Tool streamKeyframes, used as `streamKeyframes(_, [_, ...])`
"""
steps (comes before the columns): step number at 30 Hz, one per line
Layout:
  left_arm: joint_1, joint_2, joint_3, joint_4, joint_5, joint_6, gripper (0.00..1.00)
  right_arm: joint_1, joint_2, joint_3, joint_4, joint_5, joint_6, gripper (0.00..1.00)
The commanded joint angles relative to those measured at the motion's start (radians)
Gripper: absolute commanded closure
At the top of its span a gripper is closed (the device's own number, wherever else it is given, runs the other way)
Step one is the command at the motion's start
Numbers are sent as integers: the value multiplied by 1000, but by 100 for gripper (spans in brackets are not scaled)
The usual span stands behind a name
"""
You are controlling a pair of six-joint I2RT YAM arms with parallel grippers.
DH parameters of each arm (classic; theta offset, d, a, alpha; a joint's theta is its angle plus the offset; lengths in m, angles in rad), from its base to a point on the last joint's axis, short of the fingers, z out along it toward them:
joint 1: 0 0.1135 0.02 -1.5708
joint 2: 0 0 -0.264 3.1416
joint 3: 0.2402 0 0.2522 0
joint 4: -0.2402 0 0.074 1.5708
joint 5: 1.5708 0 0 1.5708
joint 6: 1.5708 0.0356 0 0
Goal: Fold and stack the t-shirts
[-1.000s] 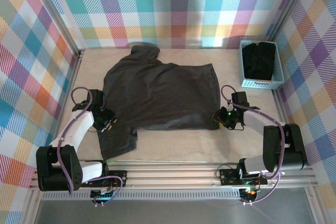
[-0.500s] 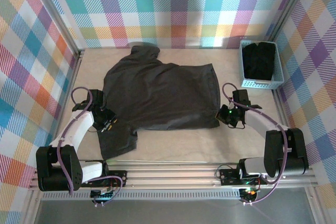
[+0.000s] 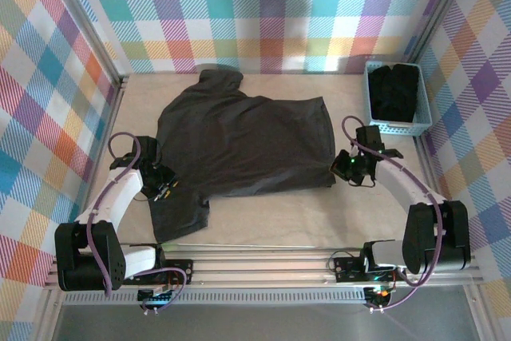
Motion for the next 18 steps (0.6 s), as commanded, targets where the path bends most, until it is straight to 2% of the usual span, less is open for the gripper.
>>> streamKeyframes(1, [-5, 4, 34, -10, -16, 15, 71, 1, -24, 49, -74, 11, 15, 100])
streamKeyframes(13, [-5, 9, 43, -14, -22, 23, 72, 1, 17, 144, -201, 16, 45, 100])
streamKeyframes(18, [-5, 13, 45, -12, -22, 24, 72, 5, 1, 150, -244, -32, 62, 100])
